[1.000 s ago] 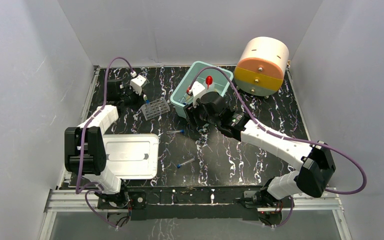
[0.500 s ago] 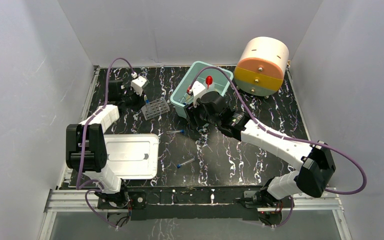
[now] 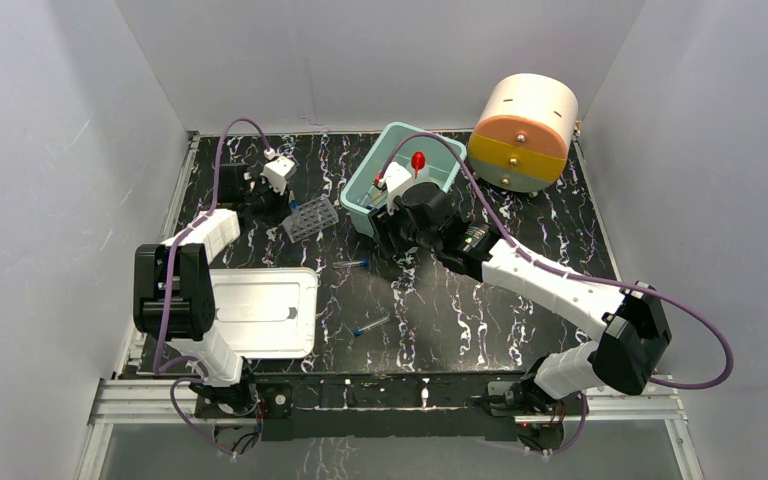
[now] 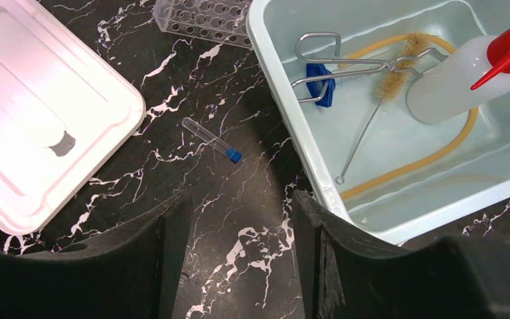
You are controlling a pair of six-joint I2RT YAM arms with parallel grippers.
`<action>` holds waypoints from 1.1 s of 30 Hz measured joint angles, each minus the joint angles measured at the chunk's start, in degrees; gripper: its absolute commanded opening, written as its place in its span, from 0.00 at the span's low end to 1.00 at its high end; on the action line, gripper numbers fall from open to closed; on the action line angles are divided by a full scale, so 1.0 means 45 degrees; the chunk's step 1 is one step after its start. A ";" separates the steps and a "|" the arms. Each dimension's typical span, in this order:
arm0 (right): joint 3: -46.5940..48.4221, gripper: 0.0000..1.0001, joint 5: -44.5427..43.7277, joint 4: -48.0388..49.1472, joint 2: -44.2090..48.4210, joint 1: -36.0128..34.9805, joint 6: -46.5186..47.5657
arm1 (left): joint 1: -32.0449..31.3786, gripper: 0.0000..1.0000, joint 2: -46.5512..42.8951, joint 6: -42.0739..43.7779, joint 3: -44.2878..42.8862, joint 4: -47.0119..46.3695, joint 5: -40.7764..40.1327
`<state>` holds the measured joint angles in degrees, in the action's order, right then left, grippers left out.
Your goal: Organize the chemistry lab equipment
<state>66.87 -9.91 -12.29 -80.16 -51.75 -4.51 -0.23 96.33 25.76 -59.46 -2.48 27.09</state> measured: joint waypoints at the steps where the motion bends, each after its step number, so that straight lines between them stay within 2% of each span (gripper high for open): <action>1: 0.0000 0.65 0.0000 0.0000 0.0000 0.0000 0.0000 | 0.0000 0.22 0.0000 0.0005 0.0000 0.0000 -0.0010; 12: 0.0000 0.65 0.0000 -0.0005 0.0000 0.0000 0.0049 | 0.0000 0.36 0.0000 0.0039 -0.0359 0.0908 -0.0024; 18: 0.0000 0.65 0.0019 -0.0010 0.0000 0.0000 0.0058 | 0.0000 0.58 -0.0044 0.0248 -0.0665 0.1341 -0.0117; 23: 0.0000 0.65 0.0170 -0.0010 -0.0005 0.0000 0.0117 | 0.0000 0.66 -0.0559 0.0044 -0.0675 0.1467 -0.0733; 28: 0.0000 0.65 0.0350 -0.0005 -0.0039 0.0005 0.0374 | 0.0000 0.70 -0.1331 -0.0578 -0.0996 0.1661 -0.1229; 33: 0.0015 0.65 0.0670 -0.0005 -0.0189 0.0005 0.0641 | 0.0000 0.69 -0.2229 -0.2375 -0.1044 0.1452 -0.1948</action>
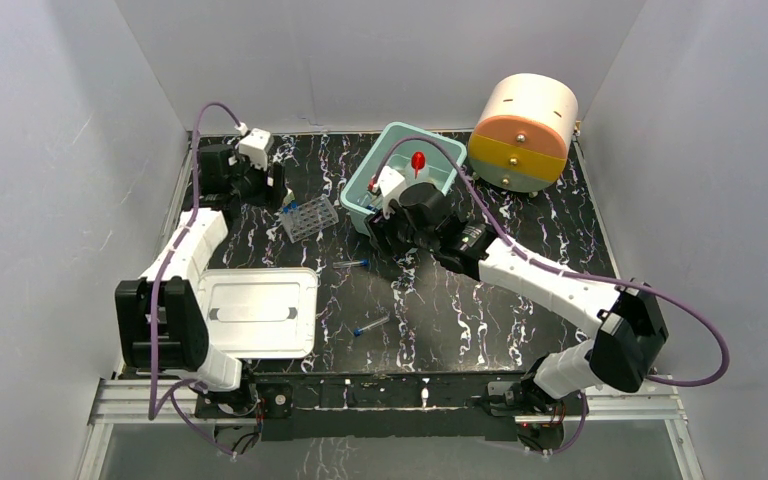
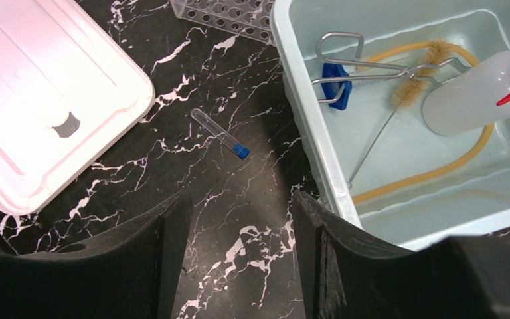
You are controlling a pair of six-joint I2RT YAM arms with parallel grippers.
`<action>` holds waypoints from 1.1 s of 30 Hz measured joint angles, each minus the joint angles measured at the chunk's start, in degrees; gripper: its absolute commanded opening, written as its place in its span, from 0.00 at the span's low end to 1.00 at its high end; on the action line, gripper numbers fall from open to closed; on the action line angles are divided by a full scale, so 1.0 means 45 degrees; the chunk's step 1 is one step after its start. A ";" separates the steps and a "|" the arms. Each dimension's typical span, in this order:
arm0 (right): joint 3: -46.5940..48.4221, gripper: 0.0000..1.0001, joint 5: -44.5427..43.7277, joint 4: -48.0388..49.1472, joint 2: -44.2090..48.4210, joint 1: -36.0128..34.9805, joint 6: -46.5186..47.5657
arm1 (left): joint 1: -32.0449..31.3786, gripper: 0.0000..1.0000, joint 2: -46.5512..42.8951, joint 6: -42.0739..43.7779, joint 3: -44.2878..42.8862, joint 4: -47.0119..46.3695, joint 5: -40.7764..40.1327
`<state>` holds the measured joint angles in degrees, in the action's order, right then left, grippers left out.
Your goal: Organize the chemistry lab equipment
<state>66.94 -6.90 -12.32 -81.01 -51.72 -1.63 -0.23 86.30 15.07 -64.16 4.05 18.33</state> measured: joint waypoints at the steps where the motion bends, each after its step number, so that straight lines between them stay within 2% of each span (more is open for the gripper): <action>1: 0.0005 0.65 0.0083 0.0000 -0.0049 0.0000 0.0044 | 0.0000 0.68 -0.0155 -0.0500 0.0000 -0.0092 -0.0083; 10: 0.0748 0.64 0.0981 0.0015 -0.1447 -0.0039 0.0131 | 0.0000 0.66 -0.2331 -0.6674 0.0622 -0.0991 -0.0384; 15: 0.1243 0.64 0.1166 -0.0024 -0.2472 -0.0306 0.0185 | 0.0000 0.67 -0.4012 -0.9097 0.1224 -0.0447 -0.1248; 16: 0.1593 0.64 0.1282 -0.0223 -0.3211 -0.0578 0.0413 | 0.0000 0.67 -0.4629 -0.9743 0.1350 0.0165 -0.1715; 26: 0.4537 0.63 0.1010 -0.1583 -0.6921 -0.1127 0.1481 | -0.0364 0.76 -0.5081 -1.0928 0.1287 0.2467 -0.5455; 33: 0.6989 0.58 -0.0049 -0.3347 -0.9005 -0.1394 0.1753 | -0.0753 0.81 -0.4634 -1.1079 -0.0092 0.3211 -0.6999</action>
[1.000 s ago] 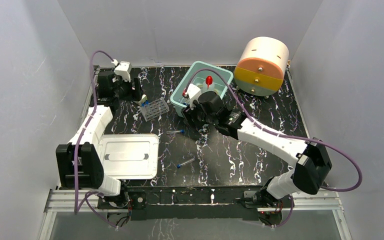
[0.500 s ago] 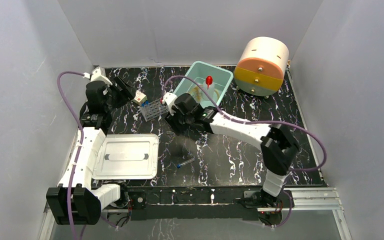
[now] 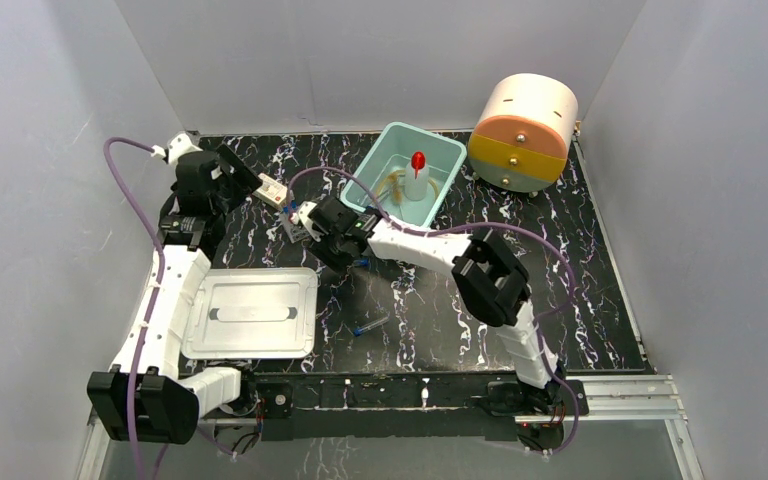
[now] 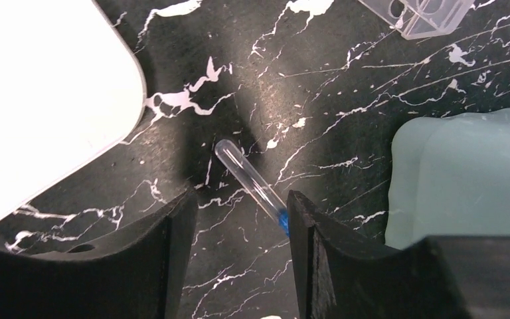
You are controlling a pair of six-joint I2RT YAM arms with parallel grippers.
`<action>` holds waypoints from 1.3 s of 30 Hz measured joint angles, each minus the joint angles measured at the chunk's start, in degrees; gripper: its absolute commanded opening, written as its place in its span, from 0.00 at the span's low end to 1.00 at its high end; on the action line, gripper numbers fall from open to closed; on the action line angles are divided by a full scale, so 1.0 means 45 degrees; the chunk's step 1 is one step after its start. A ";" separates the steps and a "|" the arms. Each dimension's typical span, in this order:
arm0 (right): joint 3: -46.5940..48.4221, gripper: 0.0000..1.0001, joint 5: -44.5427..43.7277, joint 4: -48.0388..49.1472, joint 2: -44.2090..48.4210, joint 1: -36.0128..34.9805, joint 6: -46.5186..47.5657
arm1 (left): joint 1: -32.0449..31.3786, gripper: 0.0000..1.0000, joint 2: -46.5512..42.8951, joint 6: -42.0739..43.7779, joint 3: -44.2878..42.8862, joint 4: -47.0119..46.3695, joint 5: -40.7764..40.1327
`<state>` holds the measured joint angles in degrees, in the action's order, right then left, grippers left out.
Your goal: Organize the chemistry lab equipment
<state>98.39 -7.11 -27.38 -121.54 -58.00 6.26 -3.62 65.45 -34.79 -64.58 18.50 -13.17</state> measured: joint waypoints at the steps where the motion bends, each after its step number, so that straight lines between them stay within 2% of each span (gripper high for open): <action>1: 0.0287 0.57 -0.0151 -0.0189 -0.0238 -0.0029 0.0010 | -0.0010 0.81 0.0049 -0.0034 -0.0170 0.0029 -0.0248; 4: 0.1171 0.57 -0.0559 -0.0831 -0.1035 -0.0053 0.0078 | -0.0068 0.81 0.0121 -0.0068 -0.0369 0.0087 -0.0622; 10: 0.1613 0.57 -0.0636 -0.1559 -0.1588 -0.0044 0.0379 | -0.0155 0.81 0.0209 -0.0092 -0.0369 0.0291 -0.0748; 20: 0.2011 0.56 0.0602 -0.1948 -0.2055 -0.0024 0.0763 | -0.0316 0.81 0.0248 -0.0228 -0.0369 0.0340 -0.0160; 27: 0.2118 0.39 0.1860 -0.2307 -0.2123 0.0151 0.1064 | -0.0432 0.81 0.0418 -0.0223 -0.0403 0.0403 0.0306; 36: 0.2118 0.23 0.1569 -0.2322 -0.2123 0.0219 0.1015 | -0.0520 0.82 0.0418 -0.0170 -0.0403 0.0369 0.0636; 39: 0.2132 0.22 0.1307 -0.2322 -0.2123 0.0219 0.0908 | -0.0568 0.82 0.0418 -0.0146 -0.0403 0.0369 0.0656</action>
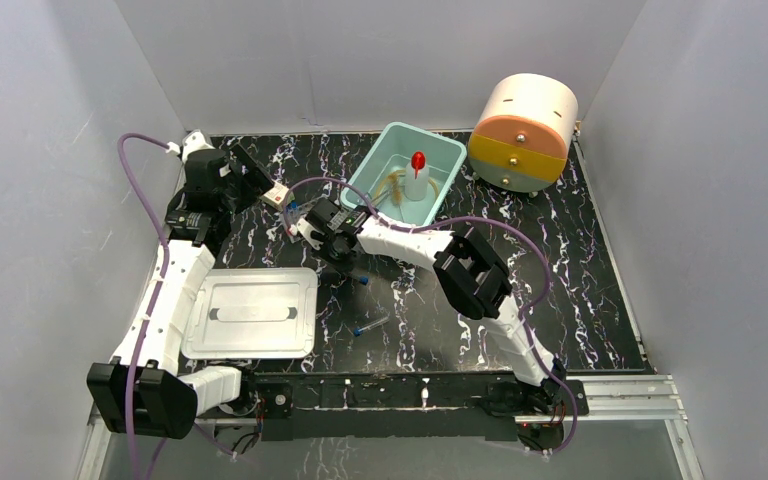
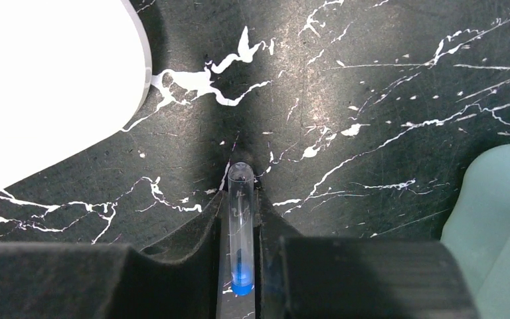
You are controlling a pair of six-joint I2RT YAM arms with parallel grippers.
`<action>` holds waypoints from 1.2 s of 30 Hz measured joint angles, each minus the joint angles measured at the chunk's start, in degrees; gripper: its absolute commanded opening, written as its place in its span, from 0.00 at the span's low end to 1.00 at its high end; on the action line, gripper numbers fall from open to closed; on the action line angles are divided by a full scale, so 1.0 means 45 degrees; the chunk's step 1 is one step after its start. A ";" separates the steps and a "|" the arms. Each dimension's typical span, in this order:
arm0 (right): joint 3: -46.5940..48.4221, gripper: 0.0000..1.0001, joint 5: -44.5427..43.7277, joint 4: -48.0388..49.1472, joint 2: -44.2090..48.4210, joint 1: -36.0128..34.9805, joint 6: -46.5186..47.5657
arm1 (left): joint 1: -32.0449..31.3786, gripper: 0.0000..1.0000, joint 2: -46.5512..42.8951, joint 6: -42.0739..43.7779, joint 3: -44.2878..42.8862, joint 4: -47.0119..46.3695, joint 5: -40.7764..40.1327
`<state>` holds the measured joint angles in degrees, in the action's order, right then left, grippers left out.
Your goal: Organize the chemistry lab equipment
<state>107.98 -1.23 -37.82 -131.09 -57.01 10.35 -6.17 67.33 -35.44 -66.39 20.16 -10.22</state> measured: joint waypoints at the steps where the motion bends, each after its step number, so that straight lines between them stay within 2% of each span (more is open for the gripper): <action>1: 0.0000 0.22 -0.0058 0.0005 0.0000 -0.0010 -0.0058 | -0.0010 0.82 0.0000 0.0015 0.0000 -0.0005 0.0000; 10: -0.0481 0.24 -0.0699 0.0597 0.0627 0.0000 -0.0714 | -0.0301 0.82 0.0000 0.0656 0.0000 -0.0291 0.0393; 17: -0.2633 0.26 -0.0651 0.2458 0.3701 0.0223 -0.1996 | -0.0627 0.81 0.0000 0.0811 0.0000 -0.0418 0.0617; 23: -0.3784 0.28 -0.0073 0.4027 0.5901 0.1098 -0.3711 | -0.0986 0.83 0.0000 0.0578 0.0000 -0.0457 0.0879; 25: -0.3803 0.29 0.0287 0.4323 0.6256 0.1515 -0.4391 | -0.1112 0.84 0.0000 0.0651 0.0000 -0.0559 0.1248; 27: -0.3803 0.29 0.0622 0.4561 0.6489 0.1962 -0.5124 | -0.1282 0.97 0.0000 0.0874 0.0000 -0.0879 0.2084; 28: -0.3803 0.29 0.0777 0.4648 0.6577 0.2084 -0.5542 | -0.1370 0.98 0.0000 0.0971 0.0000 -0.1030 0.2477; 36: -0.4643 0.30 0.1807 0.5979 0.7373 0.3653 -0.8568 | -0.2414 0.97 0.0238 0.0578 0.0141 -0.2453 0.5241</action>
<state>87.09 6.90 -10.92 -97.91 -40.58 -28.21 -17.04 68.40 -32.84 -65.76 9.13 13.37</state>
